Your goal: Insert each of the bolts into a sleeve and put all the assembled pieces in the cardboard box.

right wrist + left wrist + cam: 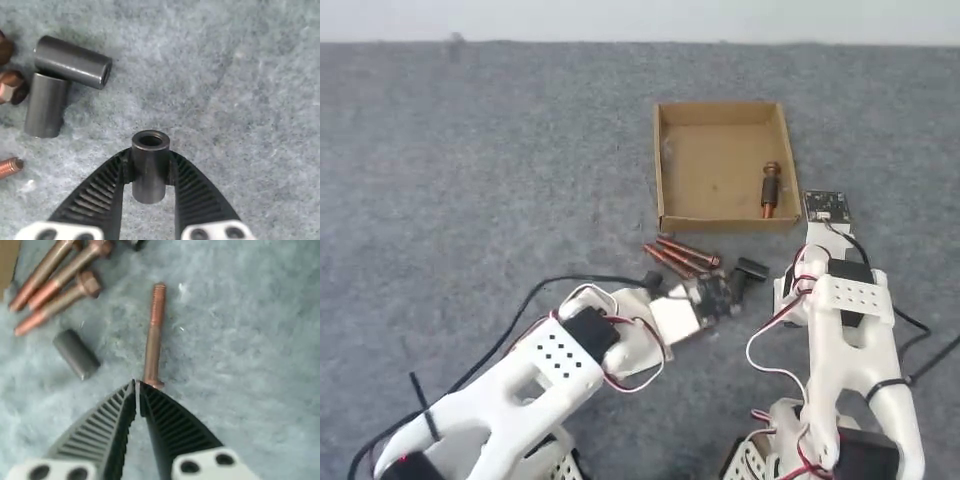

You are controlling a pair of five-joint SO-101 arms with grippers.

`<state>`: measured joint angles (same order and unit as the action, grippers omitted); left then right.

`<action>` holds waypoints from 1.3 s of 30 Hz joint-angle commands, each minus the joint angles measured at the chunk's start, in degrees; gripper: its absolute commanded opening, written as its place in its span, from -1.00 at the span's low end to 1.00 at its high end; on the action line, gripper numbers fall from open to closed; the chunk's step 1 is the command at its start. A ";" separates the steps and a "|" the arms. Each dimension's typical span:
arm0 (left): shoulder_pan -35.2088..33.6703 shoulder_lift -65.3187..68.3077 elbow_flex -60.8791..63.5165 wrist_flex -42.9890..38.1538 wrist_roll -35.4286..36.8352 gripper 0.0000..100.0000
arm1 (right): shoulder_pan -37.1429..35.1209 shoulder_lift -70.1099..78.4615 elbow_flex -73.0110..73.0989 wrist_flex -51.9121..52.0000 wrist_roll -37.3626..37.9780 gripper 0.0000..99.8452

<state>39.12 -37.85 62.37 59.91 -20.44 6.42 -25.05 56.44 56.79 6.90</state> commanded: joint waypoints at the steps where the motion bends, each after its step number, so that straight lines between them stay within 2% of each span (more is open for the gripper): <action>1: 0.53 1.93 0.13 -4.22 -5.54 -0.97 | 0.66 -2.59 -0.35 -0.66 -0.26 -0.98; 4: 0.53 4.48 0.31 -6.77 -5.54 -0.96 | 0.57 -2.59 -0.35 -0.66 -0.26 -0.98; 7: 0.53 8.44 0.13 -8.97 -5.71 -0.80 | 0.48 -2.59 -0.26 -0.66 -0.26 -0.98; 11: 0.53 13.19 -3.21 -7.47 -5.63 -0.62 | 0.57 -2.59 -0.26 -0.57 0.62 -0.98; 19: 0.44 23.38 -9.54 -6.95 -5.71 -0.64 | 0.57 -2.59 -0.26 -0.57 1.23 -0.98; 27: -1.85 34.46 -18.59 -0.35 -5.63 -0.64 | 0.31 -2.59 0.62 -1.19 3.69 -0.98; 31: -2.29 39.21 -22.37 3.25 -5.98 -0.82 | 0.31 -2.59 0.70 -1.45 3.69 -0.98; 34: 0.00 40.79 -23.34 6.42 -10.90 -0.99 | 0.31 -2.59 0.70 -1.45 3.96 -0.98; 36: 1.93 40.53 -22.90 9.93 -15.65 -0.98 | 0.31 -2.59 0.70 -1.45 4.04 -0.98; 39: 2.90 39.21 -20.70 12.22 -19.08 -0.98 | 0.31 -2.59 0.70 -1.45 4.04 -0.98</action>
<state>40.35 2.51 40.31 68.18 -34.51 6.42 -25.05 57.67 56.18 10.07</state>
